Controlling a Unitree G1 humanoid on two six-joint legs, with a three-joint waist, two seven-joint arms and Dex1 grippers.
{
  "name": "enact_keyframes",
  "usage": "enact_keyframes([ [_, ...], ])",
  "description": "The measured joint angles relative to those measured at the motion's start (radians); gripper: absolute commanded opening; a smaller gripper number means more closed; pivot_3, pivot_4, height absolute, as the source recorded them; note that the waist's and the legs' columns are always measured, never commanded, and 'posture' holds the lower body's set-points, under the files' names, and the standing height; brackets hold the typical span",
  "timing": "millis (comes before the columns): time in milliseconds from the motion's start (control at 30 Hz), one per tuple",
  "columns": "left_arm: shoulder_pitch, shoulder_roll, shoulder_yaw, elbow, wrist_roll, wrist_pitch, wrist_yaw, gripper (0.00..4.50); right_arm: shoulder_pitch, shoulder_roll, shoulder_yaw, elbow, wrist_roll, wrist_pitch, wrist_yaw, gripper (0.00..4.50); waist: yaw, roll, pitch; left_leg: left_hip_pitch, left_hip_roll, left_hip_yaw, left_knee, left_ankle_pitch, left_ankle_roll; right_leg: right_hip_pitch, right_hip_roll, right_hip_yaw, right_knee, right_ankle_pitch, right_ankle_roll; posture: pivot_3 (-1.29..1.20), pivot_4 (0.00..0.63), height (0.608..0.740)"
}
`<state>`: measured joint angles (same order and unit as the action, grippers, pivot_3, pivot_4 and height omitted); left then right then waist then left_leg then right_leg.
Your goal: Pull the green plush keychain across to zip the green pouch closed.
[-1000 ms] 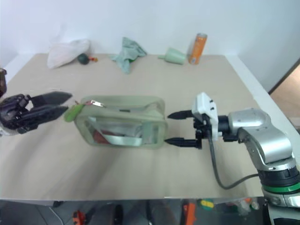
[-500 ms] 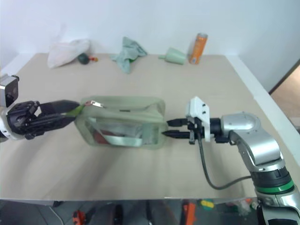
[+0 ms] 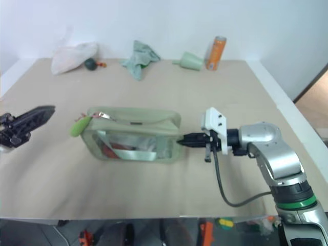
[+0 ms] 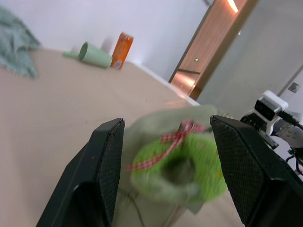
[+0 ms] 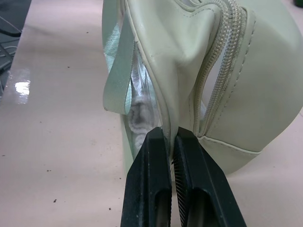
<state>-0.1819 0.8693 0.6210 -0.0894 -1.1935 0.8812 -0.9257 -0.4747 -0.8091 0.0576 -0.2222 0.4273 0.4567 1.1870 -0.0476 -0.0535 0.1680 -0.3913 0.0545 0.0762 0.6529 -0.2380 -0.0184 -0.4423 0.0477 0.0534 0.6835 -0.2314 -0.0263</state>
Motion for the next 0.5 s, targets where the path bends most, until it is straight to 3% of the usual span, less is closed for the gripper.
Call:
enact_keyframes([
  [300, 0.046, -0.002, 0.011, -0.029, -0.041, 0.038, -0.008, 3.01, -0.002, 0.009, 0.011, 0.000, -0.012, -0.008, -0.007, 0.03, -0.001, 0.000, 0.000, 0.002, 0.003, 0.001, 0.000, 0.000, 0.000, 0.000, 0.002, -0.001, 0.000, 0.001, 0.000, 0.00, 0.150, 0.740],
  [500, 0.093, 0.016, 0.001, -0.176, -0.036, 0.032, -0.088, 3.01, -0.002, 0.009, 0.011, 0.000, -0.013, -0.008, -0.007, 0.03, -0.001, 0.000, 0.000, 0.002, 0.003, 0.001, -0.001, 0.000, 0.000, 0.000, 0.002, -0.001, 0.000, 0.000, -0.001, 0.00, 0.150, 0.740],
])
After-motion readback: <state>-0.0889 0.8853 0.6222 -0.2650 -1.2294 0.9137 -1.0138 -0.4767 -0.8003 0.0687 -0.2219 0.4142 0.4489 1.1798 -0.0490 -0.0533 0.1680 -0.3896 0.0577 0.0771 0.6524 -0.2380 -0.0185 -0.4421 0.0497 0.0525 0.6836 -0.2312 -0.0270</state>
